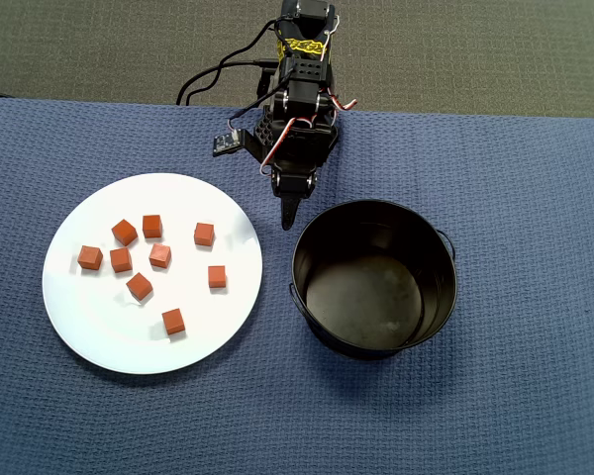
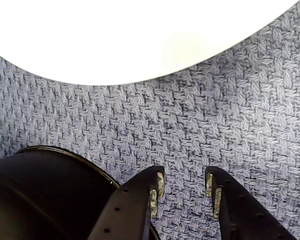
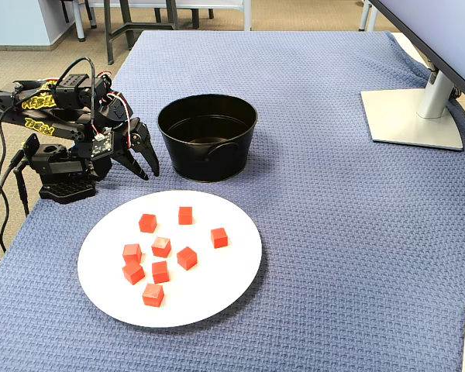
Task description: Pick up the red cubes from the white plate and place them in the black recipient
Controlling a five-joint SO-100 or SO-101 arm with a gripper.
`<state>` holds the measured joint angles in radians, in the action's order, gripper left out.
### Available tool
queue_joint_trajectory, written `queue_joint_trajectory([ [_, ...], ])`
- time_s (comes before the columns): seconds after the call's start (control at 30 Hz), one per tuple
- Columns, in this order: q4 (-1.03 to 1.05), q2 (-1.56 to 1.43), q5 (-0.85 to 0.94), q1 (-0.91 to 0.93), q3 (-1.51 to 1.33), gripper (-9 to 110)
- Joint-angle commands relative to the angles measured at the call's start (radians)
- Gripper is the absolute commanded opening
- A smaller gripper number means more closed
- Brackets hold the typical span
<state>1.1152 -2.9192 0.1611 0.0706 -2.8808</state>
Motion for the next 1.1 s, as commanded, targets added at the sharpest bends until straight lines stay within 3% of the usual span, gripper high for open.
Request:
queue_joint_trajectory([
  [0.0, -0.008, 0.002, 0.112, 0.083, 0.103, 3],
  [0.13, -0.008, 0.002, 0.107, 0.087, 0.103, 9],
  [0.47, 0.011, 0.011, 0.135, 0.118, 0.153, 9],
  [0.63, 0.252, 0.006, 0.264, 0.153, 0.344, 11],
  [0.77, 0.318, 0.034, 0.446, 0.212, 0.413, 17],
  [0.9, 0.302, 0.109, 0.606, 0.316, 0.434, 19],
  [1.07, 0.067, 0.207, 0.652, 0.479, 0.328, 20],
])
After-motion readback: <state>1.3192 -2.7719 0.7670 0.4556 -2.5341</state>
